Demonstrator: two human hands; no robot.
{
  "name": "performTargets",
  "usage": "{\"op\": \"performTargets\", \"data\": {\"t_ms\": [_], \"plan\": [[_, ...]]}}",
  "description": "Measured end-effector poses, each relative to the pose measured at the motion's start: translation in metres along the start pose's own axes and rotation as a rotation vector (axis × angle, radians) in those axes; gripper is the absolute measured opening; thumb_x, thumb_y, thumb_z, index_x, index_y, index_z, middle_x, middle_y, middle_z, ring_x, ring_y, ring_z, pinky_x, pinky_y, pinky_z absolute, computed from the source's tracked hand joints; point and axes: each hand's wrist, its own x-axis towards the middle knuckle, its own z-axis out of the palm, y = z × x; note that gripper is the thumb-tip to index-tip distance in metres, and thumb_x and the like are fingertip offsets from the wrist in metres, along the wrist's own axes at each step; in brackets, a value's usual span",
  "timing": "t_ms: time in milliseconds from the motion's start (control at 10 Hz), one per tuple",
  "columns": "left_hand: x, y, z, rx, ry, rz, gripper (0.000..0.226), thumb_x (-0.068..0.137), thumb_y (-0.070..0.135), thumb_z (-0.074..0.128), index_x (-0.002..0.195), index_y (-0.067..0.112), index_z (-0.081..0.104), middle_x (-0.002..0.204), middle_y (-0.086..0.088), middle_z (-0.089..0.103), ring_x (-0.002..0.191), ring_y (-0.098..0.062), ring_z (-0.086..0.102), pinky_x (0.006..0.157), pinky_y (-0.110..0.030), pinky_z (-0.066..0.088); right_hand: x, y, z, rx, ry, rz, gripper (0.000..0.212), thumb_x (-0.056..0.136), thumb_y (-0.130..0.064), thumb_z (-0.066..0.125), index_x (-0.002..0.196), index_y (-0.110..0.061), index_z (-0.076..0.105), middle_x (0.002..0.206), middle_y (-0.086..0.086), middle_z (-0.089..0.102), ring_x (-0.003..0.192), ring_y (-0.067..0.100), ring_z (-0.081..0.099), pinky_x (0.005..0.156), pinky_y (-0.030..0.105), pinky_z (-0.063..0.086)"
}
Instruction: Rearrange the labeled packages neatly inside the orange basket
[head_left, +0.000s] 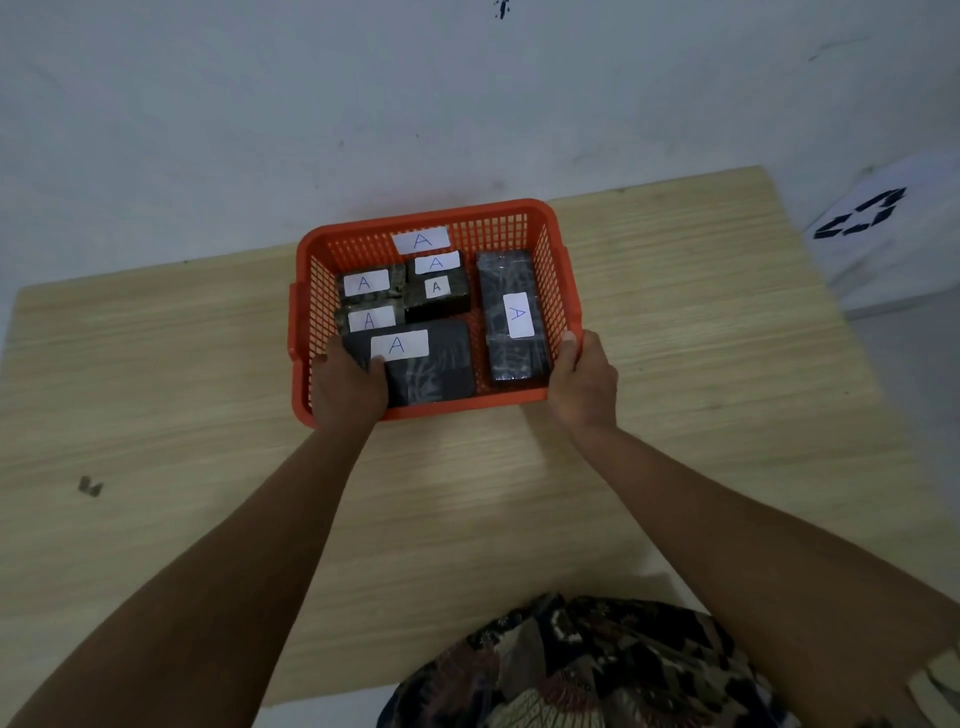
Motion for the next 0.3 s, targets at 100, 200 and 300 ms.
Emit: {"op": "performTargets", "data": {"t_ms": [100, 200, 300], "plan": [[-0.005, 0.0, 0.002, 0.044, 0.053, 0.062, 0.053, 0.091, 0.024, 0.064, 0.138, 0.009, 0.045, 0.136, -0.021, 0.048, 0.123, -0.038, 0.051, 0.103, -0.05, 0.045, 0.001, 0.001, 0.001, -0.013, -0.003, -0.009, 0.029, 0.104, -0.033, 0.039, 0.107, -0.013, 0.059, 0.071, -0.013, 0.051, 0.063, 0.011, 0.046, 0.061, 0.023, 0.028], [-0.012, 0.005, -0.006, 0.134, 0.068, 0.158, 0.05, 0.092, 0.026, 0.061, 0.137, 0.009, 0.046, 0.136, -0.02, 0.048, 0.124, -0.037, 0.049, 0.102, -0.052, 0.045, -0.002, -0.006, -0.005, -0.035, -0.03, -0.014, 0.029, 0.104, -0.031, 0.039, 0.113, -0.011, 0.058, 0.082, -0.002, 0.056, 0.075, 0.021, 0.05, 0.064, 0.023, 0.029], [-0.014, 0.02, -0.018, 0.198, 0.081, 0.379, 0.052, 0.095, 0.031, 0.058, 0.141, 0.011, 0.043, 0.142, -0.017, 0.047, 0.131, -0.033, 0.045, 0.107, -0.051, 0.042, -0.001, -0.014, -0.01, -0.09, -0.04, -0.099, 0.033, 0.102, -0.027, 0.043, 0.129, -0.009, 0.051, 0.116, 0.011, 0.061, 0.104, 0.028, 0.057, 0.078, 0.03, 0.04]]}}
